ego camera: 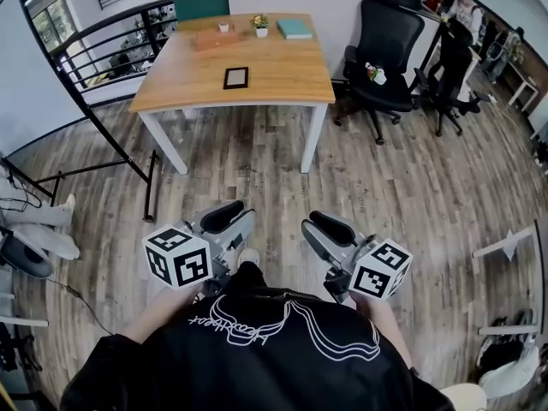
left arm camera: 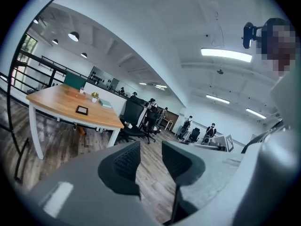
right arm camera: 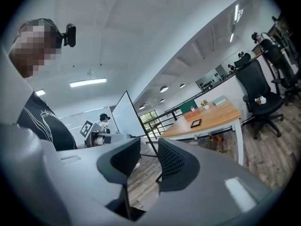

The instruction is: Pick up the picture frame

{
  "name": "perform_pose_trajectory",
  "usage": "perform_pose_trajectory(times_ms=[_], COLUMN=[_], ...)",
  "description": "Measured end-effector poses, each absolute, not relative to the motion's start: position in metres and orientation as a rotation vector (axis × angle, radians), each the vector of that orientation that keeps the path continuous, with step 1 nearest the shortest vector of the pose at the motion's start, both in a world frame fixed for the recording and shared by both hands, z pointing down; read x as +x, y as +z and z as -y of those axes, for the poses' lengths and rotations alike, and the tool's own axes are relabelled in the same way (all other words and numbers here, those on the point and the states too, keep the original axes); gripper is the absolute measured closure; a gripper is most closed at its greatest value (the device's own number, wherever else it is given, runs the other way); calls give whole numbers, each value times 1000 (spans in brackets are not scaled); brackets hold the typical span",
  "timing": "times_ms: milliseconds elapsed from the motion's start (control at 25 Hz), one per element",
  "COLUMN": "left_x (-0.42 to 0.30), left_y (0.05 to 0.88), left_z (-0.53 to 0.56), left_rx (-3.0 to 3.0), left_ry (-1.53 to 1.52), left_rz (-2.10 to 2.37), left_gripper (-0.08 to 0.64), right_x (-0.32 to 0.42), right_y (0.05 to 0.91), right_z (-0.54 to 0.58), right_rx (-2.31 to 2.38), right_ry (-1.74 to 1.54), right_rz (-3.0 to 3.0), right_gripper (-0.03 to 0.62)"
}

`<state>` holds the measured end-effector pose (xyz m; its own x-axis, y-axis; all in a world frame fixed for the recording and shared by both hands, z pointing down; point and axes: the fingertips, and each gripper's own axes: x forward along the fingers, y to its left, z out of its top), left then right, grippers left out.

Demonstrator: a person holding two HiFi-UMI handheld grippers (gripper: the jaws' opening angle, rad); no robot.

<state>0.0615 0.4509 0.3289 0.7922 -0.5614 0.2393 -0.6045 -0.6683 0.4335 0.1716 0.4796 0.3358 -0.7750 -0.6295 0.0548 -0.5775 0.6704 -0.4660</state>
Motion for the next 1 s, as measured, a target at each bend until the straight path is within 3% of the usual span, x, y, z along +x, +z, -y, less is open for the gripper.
perform_pose_trajectory(times_ms=[200,400,1000], left_x=[52,37,-67], left_y=[344,369,432], left_z=[-427,-380,-126], left_rx=[2455,2388,2266], left_ry=[107,92,145], left_rz=[854,841,835], left_gripper=[371,330,330], right_x=[169,151,44], right_y=[350,374,417], right_z=[-447,-403,-132], right_rx=[-1083,-1092,-1137], right_ry=[-746,-836,-1080], right_rz=[-2760,-2791,-2801], right_gripper=[353,347,336])
